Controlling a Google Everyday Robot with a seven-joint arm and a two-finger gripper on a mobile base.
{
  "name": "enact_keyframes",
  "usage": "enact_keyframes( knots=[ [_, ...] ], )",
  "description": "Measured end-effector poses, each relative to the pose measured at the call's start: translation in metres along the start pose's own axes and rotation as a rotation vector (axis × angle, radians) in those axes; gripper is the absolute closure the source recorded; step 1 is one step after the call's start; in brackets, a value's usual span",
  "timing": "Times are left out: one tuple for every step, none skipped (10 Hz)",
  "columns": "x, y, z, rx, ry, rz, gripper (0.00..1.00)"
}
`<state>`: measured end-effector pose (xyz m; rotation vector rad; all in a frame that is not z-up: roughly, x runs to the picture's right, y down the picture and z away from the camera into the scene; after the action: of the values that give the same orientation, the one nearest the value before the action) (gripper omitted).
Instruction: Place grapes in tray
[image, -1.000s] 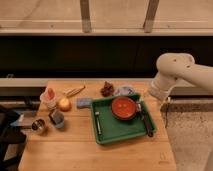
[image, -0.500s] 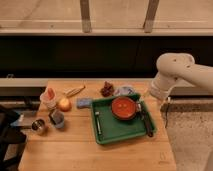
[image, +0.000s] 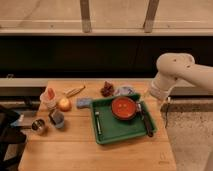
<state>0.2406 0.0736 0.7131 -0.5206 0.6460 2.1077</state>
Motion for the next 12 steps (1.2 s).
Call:
enact_keyframes(
  knots=[
    [0.0,0.0,0.0,0.0,0.0,0.0,0.35],
    [0.0,0.0,0.0,0.0,-0.001,-0.001,0.35],
    [0.0,0.002,-0.001,-0.004,-0.011,-0.007,0.35],
    [-0.001,0.005,-0.002,-0.01,-0.034,-0.015,0.35],
    [-0.002,0.015,-0.004,-0.017,-0.063,-0.032,0.35],
    [-0.002,0.026,-0.006,-0.024,-0.088,-0.048,0.35],
    [-0.002,0.038,-0.008,-0.031,-0.118,-0.069,0.35],
    [-0.001,0.058,-0.012,-0.054,-0.153,-0.104,0.35],
    [-0.001,0.07,-0.013,-0.069,-0.172,-0.127,0.35],
    [-0.001,0.088,-0.015,-0.09,-0.191,-0.169,0.35],
    [0.0,0.117,-0.02,-0.137,-0.207,-0.232,0.35],
    [0.001,0.132,-0.024,-0.183,-0.214,-0.267,0.35]
  ],
)
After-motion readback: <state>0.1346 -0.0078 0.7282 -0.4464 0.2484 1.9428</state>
